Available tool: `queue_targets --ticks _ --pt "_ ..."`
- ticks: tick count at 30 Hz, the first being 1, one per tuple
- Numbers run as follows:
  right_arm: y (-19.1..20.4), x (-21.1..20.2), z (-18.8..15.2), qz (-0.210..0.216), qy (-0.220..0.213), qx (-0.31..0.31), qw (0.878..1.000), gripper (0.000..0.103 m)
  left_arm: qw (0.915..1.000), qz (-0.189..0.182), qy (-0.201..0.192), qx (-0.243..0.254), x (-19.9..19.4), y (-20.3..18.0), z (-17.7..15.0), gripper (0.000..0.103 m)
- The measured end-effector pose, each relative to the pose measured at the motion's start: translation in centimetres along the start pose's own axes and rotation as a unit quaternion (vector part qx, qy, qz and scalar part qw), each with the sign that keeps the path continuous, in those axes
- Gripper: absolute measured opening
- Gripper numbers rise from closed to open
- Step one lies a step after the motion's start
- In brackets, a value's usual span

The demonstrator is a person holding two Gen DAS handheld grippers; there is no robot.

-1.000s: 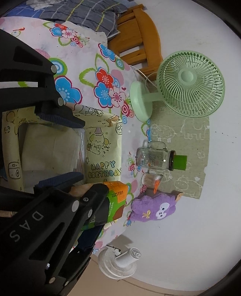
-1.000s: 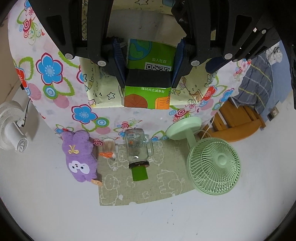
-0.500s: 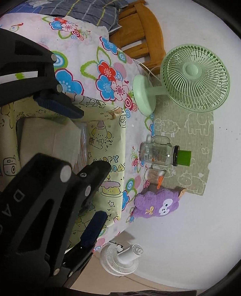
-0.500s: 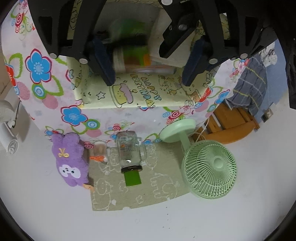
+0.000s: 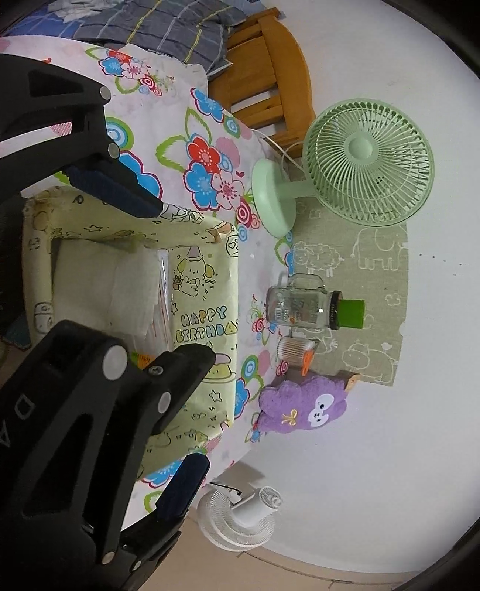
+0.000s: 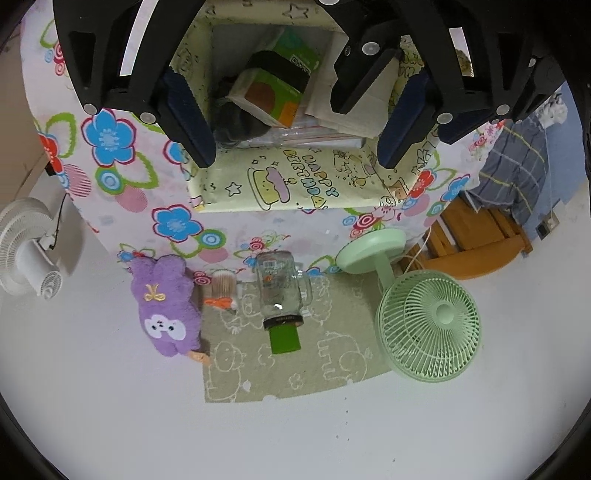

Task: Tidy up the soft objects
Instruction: 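Lower the cloth into the basket with left tool while right drops tissue pack, then withdraw both open tools from the basket toward the remaining items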

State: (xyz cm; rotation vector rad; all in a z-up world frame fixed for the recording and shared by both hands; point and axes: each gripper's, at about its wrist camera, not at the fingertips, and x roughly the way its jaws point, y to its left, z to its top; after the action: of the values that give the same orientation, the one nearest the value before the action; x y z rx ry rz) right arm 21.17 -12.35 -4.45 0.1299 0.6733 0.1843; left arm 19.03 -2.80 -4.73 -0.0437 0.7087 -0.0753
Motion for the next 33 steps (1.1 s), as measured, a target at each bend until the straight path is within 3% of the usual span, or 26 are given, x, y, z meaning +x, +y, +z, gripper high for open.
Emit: queue_targets --ticks 11,33 --pt "0.0 -3.6 -0.4 -0.030 -0.022 0.002 0.999 0.097 0.9997 0.002 -0.021 0.007 -2.8 -1.0 -0.4 0.097" --pt "0.3 -10.7 -2.0 -0.043 -0.063 -0.007 0.997 0.098 0.9976 -0.005 -0.067 0.018 -8.7 -2.5 -2.4 0.099"
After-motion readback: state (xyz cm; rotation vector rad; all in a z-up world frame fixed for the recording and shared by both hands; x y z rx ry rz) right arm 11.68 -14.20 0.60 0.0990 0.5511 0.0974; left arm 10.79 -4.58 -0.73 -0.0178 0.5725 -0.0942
